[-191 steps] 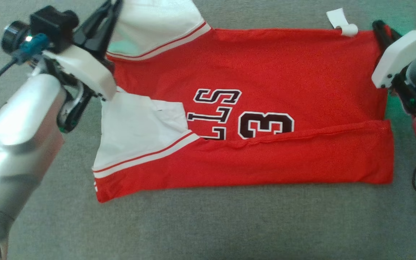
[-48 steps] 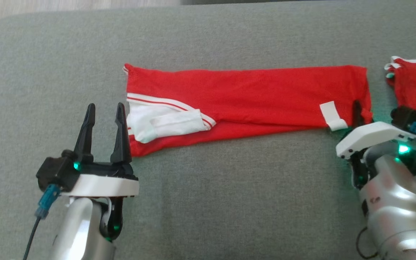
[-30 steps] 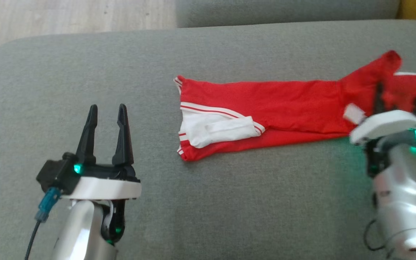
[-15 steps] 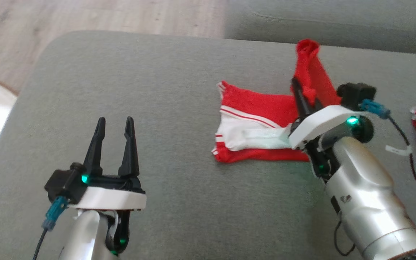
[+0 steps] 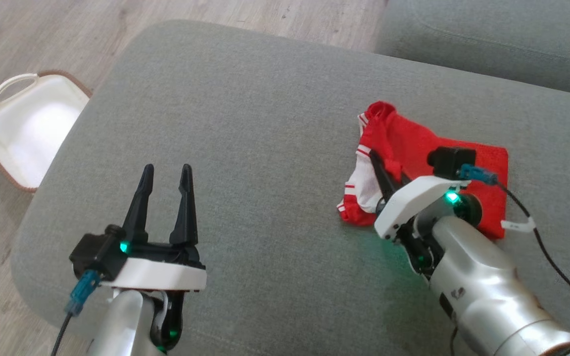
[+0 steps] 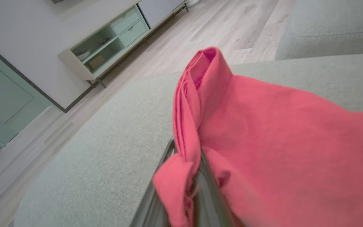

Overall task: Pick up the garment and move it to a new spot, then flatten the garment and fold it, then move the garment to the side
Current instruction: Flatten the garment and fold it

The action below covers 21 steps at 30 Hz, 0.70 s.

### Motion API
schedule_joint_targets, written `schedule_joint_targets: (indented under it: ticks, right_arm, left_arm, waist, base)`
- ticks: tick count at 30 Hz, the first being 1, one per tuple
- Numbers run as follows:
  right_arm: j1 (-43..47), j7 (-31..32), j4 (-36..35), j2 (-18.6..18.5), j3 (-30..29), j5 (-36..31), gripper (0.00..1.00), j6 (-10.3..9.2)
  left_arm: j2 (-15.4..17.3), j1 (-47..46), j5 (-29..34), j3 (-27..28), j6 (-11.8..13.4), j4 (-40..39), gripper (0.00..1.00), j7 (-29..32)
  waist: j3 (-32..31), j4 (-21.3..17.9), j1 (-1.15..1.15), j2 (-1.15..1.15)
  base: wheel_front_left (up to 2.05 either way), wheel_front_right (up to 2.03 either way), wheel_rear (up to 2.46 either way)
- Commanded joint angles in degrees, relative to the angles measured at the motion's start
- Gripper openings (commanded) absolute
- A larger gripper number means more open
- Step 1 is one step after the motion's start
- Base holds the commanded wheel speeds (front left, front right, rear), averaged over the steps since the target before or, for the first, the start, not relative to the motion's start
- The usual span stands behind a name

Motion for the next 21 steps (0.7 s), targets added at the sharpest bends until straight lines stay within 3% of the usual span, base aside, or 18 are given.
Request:
schedule_joint_targets:
  ticks: [1, 2, 3, 10, 14, 16, 21]
  right_arm:
    - [-0.2, -0.7, -1.0, 0.9, 1.8, 0.9, 0.03, 0.12]
    - [0.0, -0.8, -0.6, 0.9, 2.7, 1.8, 0.90, 0.12]
    - [0.0, -0.8, -0.9, 0.9, 4.0, 2.8, 1.00, 0.12]
    - [-2.7, -4.0, -2.6, 0.9, 9.7, 6.0, 1.00, 0.12]
    - [-5.3, -5.5, -2.6, 0.9, 9.2, 3.3, 1.00, 0.12]
    - [-7.7, -5.6, -2.3, 0.9, 5.8, -3.4, 1.00, 0.12]
    - [-4.9, -5.6, -8.4, -0.6, -9.3, -20.0, 1.00, 0.12]
  left_arm:
    - [0.3, -1.6, -0.3, 1.4, 0.3, -1.5, 1.00, -0.3]
    - [0.3, -1.6, -0.3, 1.4, 0.3, -1.5, 1.00, -0.3]
    - [0.3, -1.6, -0.2, 1.4, 0.4, -1.4, 1.00, -0.3]
    - [0.3, -1.6, 0.1, 2.8, 0.5, -1.7, 1.00, -0.3]
    - [0.3, -1.8, 0.5, 4.1, 0.4, -2.4, 1.00, -0.3]
    - [0.3, -2.0, 0.7, 5.0, 0.4, -3.1, 1.00, -0.3]
    - [0.3, -2.5, 1.3, 6.2, 0.3, -4.3, 1.00, -0.3]
  waist:
    - [0.2, 0.2, 0.00, 0.00]
    - [0.2, 0.3, 0.00, 0.00]
    - [0.2, 0.2, 0.00, 0.00]
    - [0.2, -4.0, 0.00, 0.00]
    - [0.0, -7.8, 0.00, 0.00]
    - [0.1, -9.9, 0.00, 0.00]
    - [0.2, -14.2, 0.00, 0.00]
  base:
    - [0.00, 0.00, 0.00]
    - [0.00, 0.00, 0.00]
    - [0.00, 0.00, 0.00]
    - [0.00, 0.00, 0.00]
    - [0.00, 0.00, 0.00]
    - [0.00, 0.00, 0.00]
    - [0.00, 0.00, 0.00]
